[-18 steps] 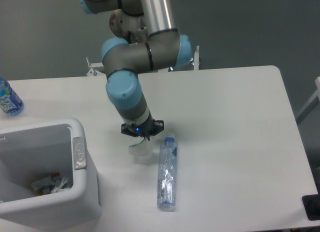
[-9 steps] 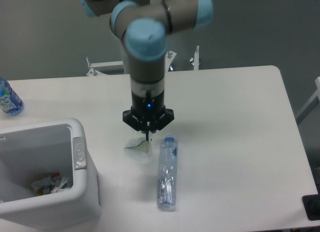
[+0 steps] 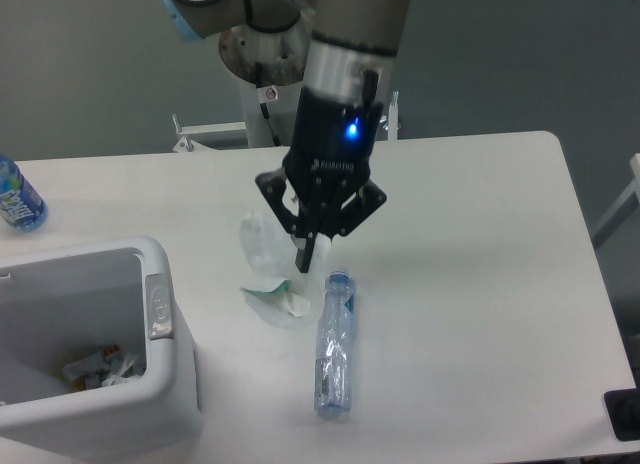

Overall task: Place the trash in the trash can
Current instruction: 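Carry the wrapper over the white bin and open the gripper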

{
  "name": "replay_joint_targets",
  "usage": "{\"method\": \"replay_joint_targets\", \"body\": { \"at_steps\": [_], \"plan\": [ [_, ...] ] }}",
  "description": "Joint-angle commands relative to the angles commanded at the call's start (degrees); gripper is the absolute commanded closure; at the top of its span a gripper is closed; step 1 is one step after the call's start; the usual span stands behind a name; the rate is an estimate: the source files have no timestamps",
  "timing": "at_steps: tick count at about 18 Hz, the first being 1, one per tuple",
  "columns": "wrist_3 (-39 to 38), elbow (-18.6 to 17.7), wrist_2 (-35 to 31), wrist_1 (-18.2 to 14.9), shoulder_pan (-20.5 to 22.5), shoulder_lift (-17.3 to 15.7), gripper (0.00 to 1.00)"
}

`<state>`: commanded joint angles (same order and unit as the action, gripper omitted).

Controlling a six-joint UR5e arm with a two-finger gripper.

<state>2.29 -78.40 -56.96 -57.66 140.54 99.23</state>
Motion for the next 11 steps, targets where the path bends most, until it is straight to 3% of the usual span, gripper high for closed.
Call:
{"method": "replay_joint_targets", "body": {
  "at_steps": [5,11],
  "plan": [
    [-0.4,-0.2,2.1,1.1,-3.4,0.3,0.97],
    [-0.3,-0.6,1.7,3.6,-12.9,3.3,0.97]
  ]
}}
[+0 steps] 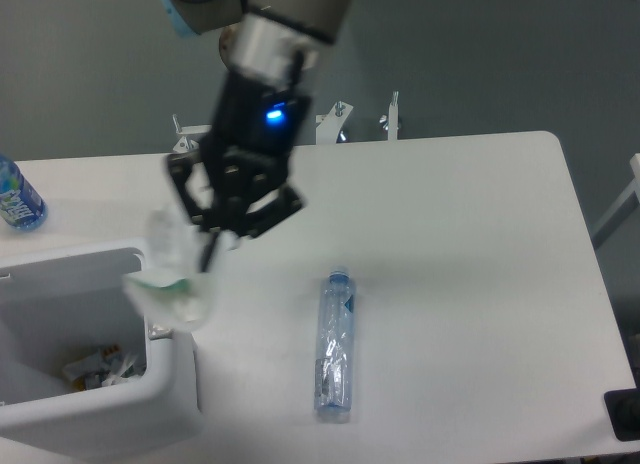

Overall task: Place the trash in the trash can
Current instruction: 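Carry the wrapper over the white bin and open the gripper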

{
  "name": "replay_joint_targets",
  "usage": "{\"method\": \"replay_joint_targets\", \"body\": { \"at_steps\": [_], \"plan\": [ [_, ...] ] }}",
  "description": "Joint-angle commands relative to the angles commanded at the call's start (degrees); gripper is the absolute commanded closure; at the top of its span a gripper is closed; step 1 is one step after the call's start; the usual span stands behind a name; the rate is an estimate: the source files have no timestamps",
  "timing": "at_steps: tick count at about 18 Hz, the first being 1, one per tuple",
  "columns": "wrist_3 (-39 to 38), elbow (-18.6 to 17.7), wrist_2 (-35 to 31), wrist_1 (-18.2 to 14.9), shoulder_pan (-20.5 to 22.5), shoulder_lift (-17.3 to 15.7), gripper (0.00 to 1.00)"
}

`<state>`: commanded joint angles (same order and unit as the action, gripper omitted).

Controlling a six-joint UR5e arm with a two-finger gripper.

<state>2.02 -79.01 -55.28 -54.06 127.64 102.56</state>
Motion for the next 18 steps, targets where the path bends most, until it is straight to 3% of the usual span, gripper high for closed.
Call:
{"method": "replay_joint_targets", "body": {
  "at_steps": [2,3,5,6,7,8,15,18],
  "plan": [
    [0.1,0.3,-1.1,0.2,-2.4,1.4,0.96],
    [0.4,0.3,-1.4,0.4,-3.3,1.9,0.90],
    [2.5,0.3,-1.6,0.3,-4.1,2.2,0.68],
    [3.9,0.4,-1.6,0.4,-4.1,2.3,0.40],
    [5.8,0.4,-1.7,0.7,-4.1,2.4,0.04],
    [6.2,0.4,-1.8,0.8,-4.1,2.4,0.00],
    [3.4,2.4,-1.9,0.8,-3.8,2.6,0.00],
    [-0.5,3.3,-9.4,0.8,-2.6,2.6,0.00]
  ]
}}
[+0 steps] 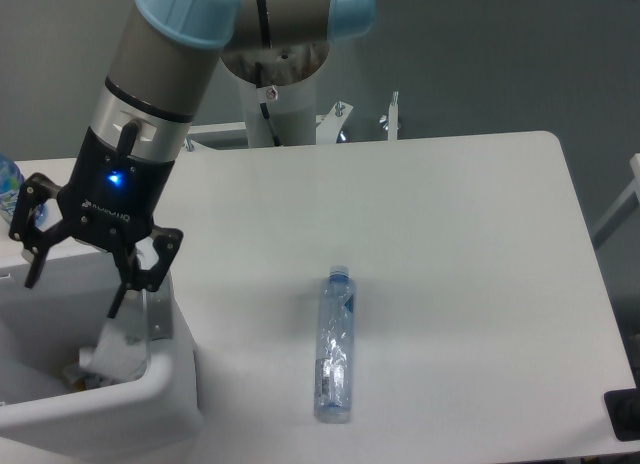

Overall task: Place the trash in the trash can
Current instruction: 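Carry the wrapper over the white bin and open the gripper, then move the open gripper over the clear water bottle's cap end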

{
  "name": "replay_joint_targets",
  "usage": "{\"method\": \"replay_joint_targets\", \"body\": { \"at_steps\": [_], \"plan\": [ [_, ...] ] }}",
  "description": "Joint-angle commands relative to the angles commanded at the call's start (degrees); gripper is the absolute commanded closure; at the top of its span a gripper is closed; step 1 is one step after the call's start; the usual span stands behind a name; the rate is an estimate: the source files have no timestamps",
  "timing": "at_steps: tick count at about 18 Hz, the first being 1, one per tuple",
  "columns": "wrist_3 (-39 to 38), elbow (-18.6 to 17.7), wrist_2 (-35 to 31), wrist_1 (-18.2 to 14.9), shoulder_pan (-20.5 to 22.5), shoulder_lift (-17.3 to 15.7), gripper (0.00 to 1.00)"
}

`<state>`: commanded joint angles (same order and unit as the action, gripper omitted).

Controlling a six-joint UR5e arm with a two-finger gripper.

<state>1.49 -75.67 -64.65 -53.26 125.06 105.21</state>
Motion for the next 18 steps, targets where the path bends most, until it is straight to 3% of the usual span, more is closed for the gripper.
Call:
{"method": "replay_joint_targets", "body": {
  "at_steps": [3,8,11,14,18],
  "plan": [
    [0.1,-0.3,-9.8,-0.5,0.9,-0.3,0.00],
    [1.7,-1.1,-12.0,-0.4,6.9,0.0,0.00],
    [10.0,-3.9,-14.2,-2.6,10.7,-0.7,0.00],
    [21.3,-5.4,-16.3,-5.8,11.8,-0.5,0.00],
    [33.9,-5.5,-25.5,-10.5,12.0,2.4,0.00]
  ]
}}
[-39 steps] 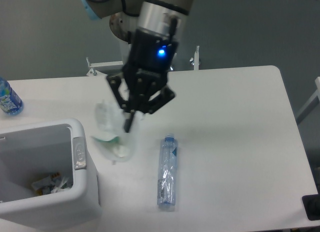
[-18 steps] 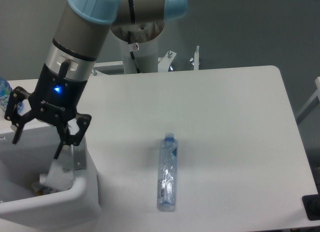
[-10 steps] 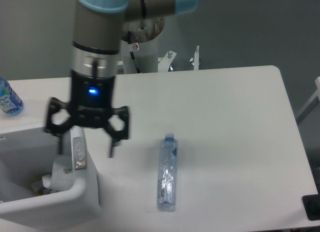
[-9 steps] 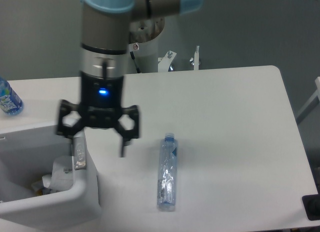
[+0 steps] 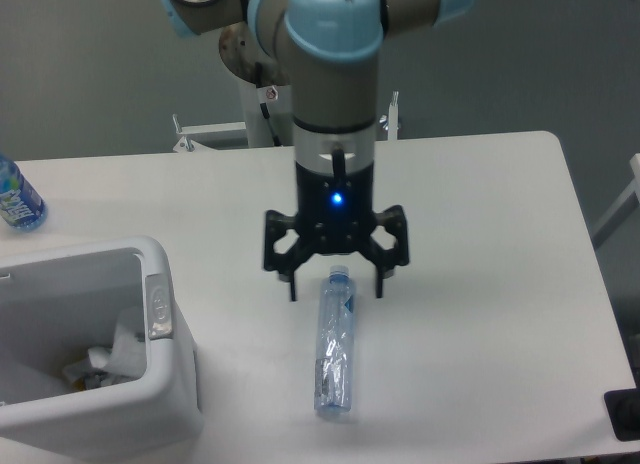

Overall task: Place the trash in the trash can
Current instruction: 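Move the open gripper over the clear water bottle's cap end, then lower the gripper around the bottle and close on it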

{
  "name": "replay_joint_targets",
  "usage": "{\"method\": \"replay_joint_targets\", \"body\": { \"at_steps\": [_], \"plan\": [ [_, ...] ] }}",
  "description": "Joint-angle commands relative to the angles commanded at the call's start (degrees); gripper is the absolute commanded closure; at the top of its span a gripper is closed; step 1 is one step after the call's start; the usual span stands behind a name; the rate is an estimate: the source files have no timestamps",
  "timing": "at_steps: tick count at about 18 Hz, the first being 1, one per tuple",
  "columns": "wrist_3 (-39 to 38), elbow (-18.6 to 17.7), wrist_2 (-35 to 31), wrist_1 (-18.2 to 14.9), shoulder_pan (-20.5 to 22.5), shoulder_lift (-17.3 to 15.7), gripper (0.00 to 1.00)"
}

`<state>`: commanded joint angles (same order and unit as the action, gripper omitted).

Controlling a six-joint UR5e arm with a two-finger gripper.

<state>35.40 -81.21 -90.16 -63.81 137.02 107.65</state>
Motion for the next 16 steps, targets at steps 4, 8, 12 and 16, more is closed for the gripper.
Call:
{"method": "replay_joint_targets", "body": {
  "at_steps": [4,8,12,16],
  "plan": [
    [2.7,0.0,1.9,0.3,1.8,4.4,0.00],
    [2.5,0.6,9.9,1.1,3.0,9.6,0.00],
    [1.4,0.9,11.5,4.4,3.0,13.8,0.00],
    [-0.9,0.5,12.0,5.2,1.7,16.4,0.00]
  ]
}}
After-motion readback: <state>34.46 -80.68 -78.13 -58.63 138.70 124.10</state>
